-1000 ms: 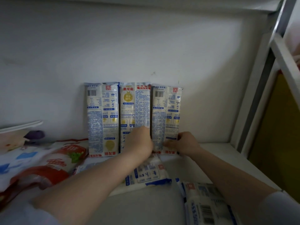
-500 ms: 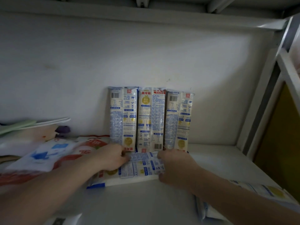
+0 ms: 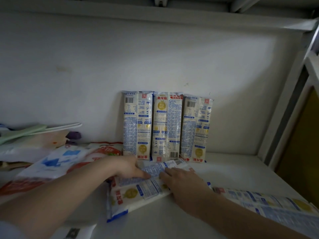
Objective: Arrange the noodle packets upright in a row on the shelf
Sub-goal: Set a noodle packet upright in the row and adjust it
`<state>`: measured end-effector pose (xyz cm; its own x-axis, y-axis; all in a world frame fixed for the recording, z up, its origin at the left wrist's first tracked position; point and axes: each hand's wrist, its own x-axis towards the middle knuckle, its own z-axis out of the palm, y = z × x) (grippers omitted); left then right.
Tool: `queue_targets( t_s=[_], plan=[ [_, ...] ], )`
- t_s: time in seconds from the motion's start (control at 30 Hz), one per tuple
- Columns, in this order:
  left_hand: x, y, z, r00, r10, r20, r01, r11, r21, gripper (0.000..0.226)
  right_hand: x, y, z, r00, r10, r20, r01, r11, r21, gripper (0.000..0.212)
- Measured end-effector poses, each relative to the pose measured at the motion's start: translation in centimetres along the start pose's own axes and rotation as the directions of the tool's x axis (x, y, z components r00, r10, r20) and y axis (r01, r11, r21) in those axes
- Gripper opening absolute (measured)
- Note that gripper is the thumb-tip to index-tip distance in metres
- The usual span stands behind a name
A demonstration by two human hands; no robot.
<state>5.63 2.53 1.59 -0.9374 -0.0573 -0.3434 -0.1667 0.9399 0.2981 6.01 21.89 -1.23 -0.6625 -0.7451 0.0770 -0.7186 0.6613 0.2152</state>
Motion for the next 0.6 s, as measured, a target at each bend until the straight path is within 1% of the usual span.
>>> queue_targets(
  t_s=[0.07,0.17,0.2,0.27,0.3,0.33,0.4,0.5,0.6],
  plan=[
    [-0.4,0.5,0.1,0.999,-0.027,0.041,0.029,0.999,-0.043,0.049,-0.4,0.3,0.4,0.999,-0.038,-0.029,0.038,0.999,-0.003,0.040],
    [-0.6,1.2,0.8,0.998,-0.046,0.052,0.047,0.999,-0.020,0.075,-1.2,0.6,0.5,0.998,-0.045,-0.051,0.043,0.999,-0.030,0.045],
    [-0.8,1.5,0.9,0.998,-0.051,0.045,0.051,0.999,-0.012,0.078,-1.4,0.6,0.5,0.998,-0.038,-0.059,0.036,0.999,-0.026,0.046],
    [-0.9,1.7,1.2,0.998,-0.030,0.046,0.032,0.998,-0.053,0.072,-2.0,0.6,0.3,0.990,-0.051,-0.130,0.055,0.998,0.027,0.045],
    [-1.0,1.8,1.3,0.998,-0.010,0.056,0.015,0.995,-0.101,0.070,-2.3,0.8,0.5,0.978,-0.071,-0.195,0.080,0.996,0.037,0.045],
    [-1.2,2.0,1.5,0.998,0.002,0.070,0.009,0.988,-0.152,0.067,-2.5,1.0,0.7,0.972,-0.064,-0.227,0.080,0.995,0.062,0.046],
    [-1.7,2.5,1.9,0.997,-0.008,0.077,0.025,0.976,-0.218,0.063,-3.1,1.1,0.8,0.973,-0.037,-0.226,0.055,0.996,0.070,0.049],
    [-2.5,3.0,2.4,0.999,-0.017,0.051,0.028,0.972,-0.234,0.059,-3.8,1.0,0.9,0.973,-0.055,-0.225,0.072,0.995,0.065,0.052],
    [-3.1,3.2,2.8,0.999,0.020,0.033,-0.008,0.942,-0.335,0.040,-4.4,1.0,0.3,0.973,-0.044,-0.227,0.063,0.995,0.079,0.052]
  ],
)
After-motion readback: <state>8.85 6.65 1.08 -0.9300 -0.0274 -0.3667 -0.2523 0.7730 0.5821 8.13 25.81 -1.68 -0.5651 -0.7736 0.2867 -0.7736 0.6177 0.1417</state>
